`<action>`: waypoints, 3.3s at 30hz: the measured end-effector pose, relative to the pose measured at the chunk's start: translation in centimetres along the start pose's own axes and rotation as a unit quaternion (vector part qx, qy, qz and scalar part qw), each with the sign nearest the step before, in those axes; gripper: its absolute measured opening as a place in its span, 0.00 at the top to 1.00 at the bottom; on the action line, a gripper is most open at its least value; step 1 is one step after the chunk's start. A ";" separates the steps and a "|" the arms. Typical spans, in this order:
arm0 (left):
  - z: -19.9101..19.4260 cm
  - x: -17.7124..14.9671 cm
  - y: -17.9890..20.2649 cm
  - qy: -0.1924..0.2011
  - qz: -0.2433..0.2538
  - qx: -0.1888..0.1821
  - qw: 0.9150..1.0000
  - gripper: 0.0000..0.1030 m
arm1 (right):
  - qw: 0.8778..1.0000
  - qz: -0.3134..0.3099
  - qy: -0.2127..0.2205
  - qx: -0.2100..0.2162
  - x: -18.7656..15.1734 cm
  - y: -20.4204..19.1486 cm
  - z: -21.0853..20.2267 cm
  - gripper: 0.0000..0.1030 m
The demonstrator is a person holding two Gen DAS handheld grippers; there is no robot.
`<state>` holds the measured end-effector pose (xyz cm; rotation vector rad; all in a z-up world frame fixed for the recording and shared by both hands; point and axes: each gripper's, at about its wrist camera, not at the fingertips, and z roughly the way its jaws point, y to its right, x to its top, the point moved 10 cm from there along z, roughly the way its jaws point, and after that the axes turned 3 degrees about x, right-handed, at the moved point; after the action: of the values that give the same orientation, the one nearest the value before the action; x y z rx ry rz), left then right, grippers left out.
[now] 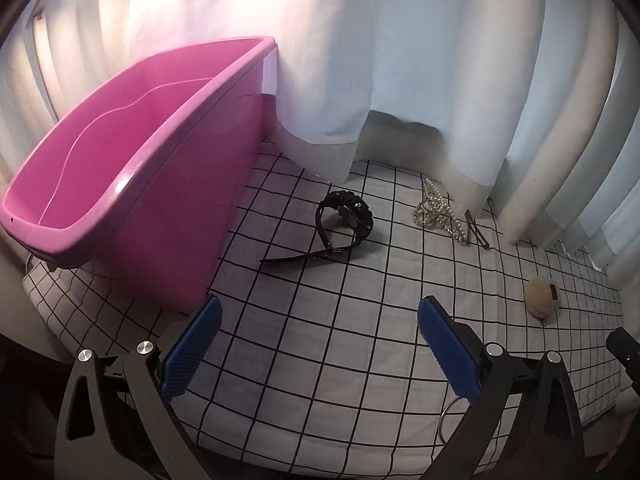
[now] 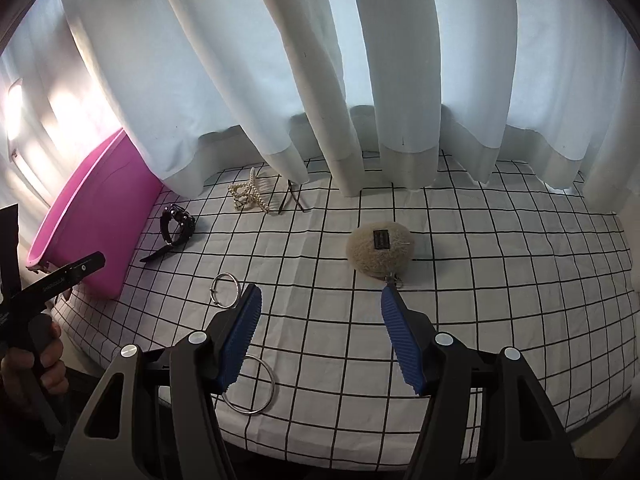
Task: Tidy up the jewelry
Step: 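Withdraw both grippers from the tub back over the table, then grasp the black watch with the left gripper while the right grasps the beige pom-pom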
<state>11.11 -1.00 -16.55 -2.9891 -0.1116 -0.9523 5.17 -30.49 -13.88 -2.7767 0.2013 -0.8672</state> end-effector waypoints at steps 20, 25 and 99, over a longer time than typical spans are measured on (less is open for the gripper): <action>8.1 1.6 2.7 -0.019 0.039 0.001 0.999 0.06 | 0.997 0.063 -0.031 -0.021 -0.5 5.2 8.0 0.42; 10.4 1.8 2.9 -0.031 0.032 -0.001 0.999 0.06 | 0.996 0.074 -0.034 -0.032 -0.4 6.1 9.9 0.41; 20.6 6.6 3.8 -0.009 0.054 0.001 0.999 0.11 | 0.991 0.012 -0.009 -0.131 4.6 6.7 20.6 0.11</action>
<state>28.65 -3.84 -29.45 -2.9686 0.0481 -0.9128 20.36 -34.31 -29.59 -3.0143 0.3693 -0.8656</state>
